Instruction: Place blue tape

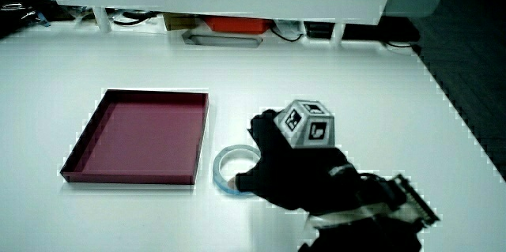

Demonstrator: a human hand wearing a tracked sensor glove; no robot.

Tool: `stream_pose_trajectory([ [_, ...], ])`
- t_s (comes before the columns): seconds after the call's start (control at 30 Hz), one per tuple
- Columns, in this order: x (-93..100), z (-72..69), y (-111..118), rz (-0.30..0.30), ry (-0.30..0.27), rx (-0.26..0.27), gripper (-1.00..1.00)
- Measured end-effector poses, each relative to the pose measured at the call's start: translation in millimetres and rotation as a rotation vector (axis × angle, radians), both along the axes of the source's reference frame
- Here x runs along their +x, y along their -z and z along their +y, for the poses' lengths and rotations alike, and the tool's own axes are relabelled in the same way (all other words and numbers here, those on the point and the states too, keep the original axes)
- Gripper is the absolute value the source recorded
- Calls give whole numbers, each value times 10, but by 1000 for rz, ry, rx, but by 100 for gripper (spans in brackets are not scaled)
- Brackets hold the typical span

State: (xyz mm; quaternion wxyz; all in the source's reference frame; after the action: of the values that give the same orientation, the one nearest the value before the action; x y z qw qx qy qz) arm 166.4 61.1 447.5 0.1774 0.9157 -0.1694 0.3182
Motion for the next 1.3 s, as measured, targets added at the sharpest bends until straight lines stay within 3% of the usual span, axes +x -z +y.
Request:
stream_pose_trajectory([
  [0.47, 78, 247, -255, 36, 11, -42, 0],
  [0.97, 118, 399, -352, 72, 22, -3, 0],
  [1.3, 108, 387, -314, 73, 30, -29, -30],
])
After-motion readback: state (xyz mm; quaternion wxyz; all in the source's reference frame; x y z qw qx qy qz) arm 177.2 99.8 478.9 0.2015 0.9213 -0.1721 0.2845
